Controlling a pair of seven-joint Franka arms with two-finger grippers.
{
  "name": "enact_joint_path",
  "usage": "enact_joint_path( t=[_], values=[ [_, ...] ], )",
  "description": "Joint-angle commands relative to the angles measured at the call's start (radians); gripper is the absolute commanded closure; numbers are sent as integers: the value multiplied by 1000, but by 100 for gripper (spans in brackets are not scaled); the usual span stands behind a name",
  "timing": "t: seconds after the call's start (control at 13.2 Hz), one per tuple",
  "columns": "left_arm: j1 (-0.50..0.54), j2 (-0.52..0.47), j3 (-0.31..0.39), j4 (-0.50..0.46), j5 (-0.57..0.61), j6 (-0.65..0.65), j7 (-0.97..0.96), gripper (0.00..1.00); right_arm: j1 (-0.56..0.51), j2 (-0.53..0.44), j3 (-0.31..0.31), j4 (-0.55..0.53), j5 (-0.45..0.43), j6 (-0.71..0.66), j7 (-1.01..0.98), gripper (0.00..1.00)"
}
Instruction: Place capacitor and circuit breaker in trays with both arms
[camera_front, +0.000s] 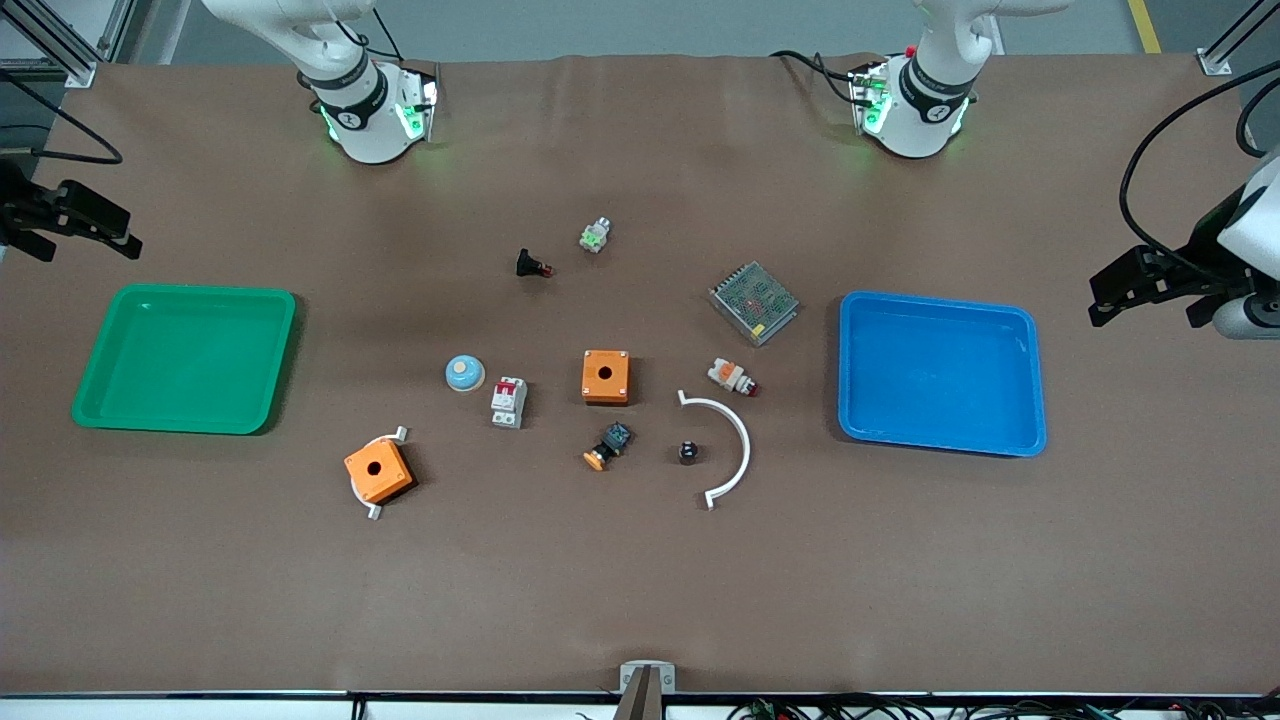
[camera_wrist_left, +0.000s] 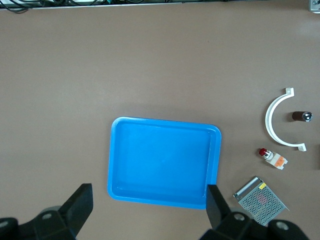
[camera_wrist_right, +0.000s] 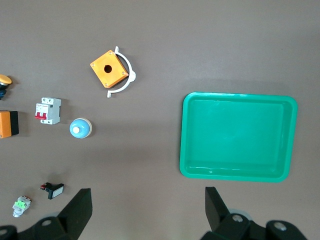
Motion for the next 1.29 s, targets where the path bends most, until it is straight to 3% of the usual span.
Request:
enact_joint_path(
  t=[0.0,0.46,0.61,0.76,0.91,1.21],
  values=[
    [3,-1,-4,12,4,-21,19,0,1,-8,0,5,-2,-6,8,0],
    [-14,50,-7,-12,-65,-21,14,0,53,16,3,-7,4,-2,20,0],
    [-35,91,-13,-12,-147,-18,5,0,128,68,3,-26,10,26,52,0],
    [-84,137,-19,-11,-172,-14,-21,0,250,137,3,-43,12,101,216,0],
    [-133,195,-22,-5,-184,3,-128,0,326,214,3,-44,12,178,256,0],
    [-270,330,-24,6,-240,225,-300,0,464,398,1,-44,10,351,481,2]
  ],
)
